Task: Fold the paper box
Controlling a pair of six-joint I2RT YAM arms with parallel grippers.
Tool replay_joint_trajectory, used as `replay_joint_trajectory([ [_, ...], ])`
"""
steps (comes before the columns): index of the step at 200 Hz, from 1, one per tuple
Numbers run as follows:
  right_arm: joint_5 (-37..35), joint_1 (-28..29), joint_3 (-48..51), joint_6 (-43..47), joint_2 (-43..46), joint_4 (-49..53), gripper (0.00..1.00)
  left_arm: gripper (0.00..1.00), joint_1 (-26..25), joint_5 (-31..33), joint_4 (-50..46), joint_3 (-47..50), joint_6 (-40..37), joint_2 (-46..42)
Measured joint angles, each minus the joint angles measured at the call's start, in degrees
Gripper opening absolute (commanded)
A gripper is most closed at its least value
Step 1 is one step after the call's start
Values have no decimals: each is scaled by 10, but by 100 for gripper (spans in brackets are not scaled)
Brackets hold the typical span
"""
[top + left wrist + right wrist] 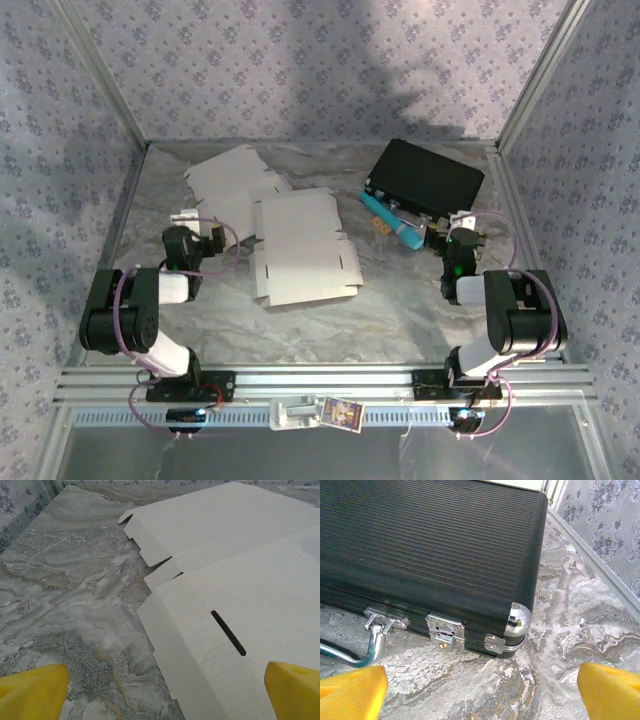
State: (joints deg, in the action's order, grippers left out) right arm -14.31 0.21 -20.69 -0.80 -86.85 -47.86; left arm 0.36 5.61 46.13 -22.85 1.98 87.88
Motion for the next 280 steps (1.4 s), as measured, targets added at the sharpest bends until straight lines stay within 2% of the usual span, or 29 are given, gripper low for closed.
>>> replay_joint_trajectory([
  [201, -10, 11, 0, 4, 5, 1, 99, 100, -6, 8, -4, 0, -2, -3],
  [227, -69, 51, 3, 7, 53, 24, 99, 100, -43, 50, -50, 0, -17, -61],
  [253, -126, 87, -10, 9, 135, 65, 99, 100, -94, 104, -74, 0, -23, -172],
  [280, -172, 118, -120, 22, 205, 173, 99, 100, -153, 165, -110, -35, -26, -247],
])
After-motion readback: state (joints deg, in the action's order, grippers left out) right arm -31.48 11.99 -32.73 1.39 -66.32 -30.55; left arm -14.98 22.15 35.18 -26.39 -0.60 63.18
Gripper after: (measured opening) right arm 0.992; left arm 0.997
